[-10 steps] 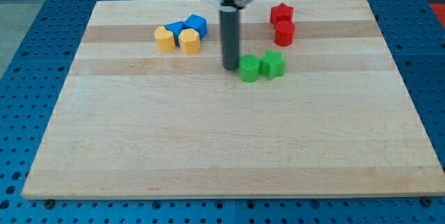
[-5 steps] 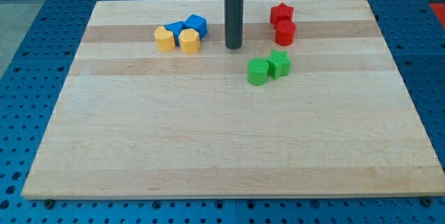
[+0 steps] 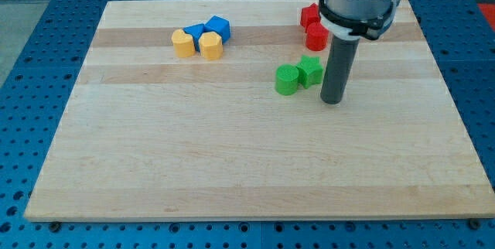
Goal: Push the green blocks into the red circle
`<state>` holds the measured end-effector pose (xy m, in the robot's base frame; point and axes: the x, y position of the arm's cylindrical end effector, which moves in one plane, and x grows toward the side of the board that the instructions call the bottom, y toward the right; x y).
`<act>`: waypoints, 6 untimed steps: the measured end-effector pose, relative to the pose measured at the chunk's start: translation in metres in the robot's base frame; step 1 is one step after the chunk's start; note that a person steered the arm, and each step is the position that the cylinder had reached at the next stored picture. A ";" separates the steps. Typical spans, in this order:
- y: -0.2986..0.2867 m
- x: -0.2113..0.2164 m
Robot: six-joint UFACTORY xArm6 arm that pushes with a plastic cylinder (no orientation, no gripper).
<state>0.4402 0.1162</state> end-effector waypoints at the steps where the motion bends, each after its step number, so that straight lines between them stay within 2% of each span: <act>1: 0.009 -0.027; 2: -0.003 -0.012; 4: -0.009 -0.009; 6: -0.061 0.015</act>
<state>0.4548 0.0556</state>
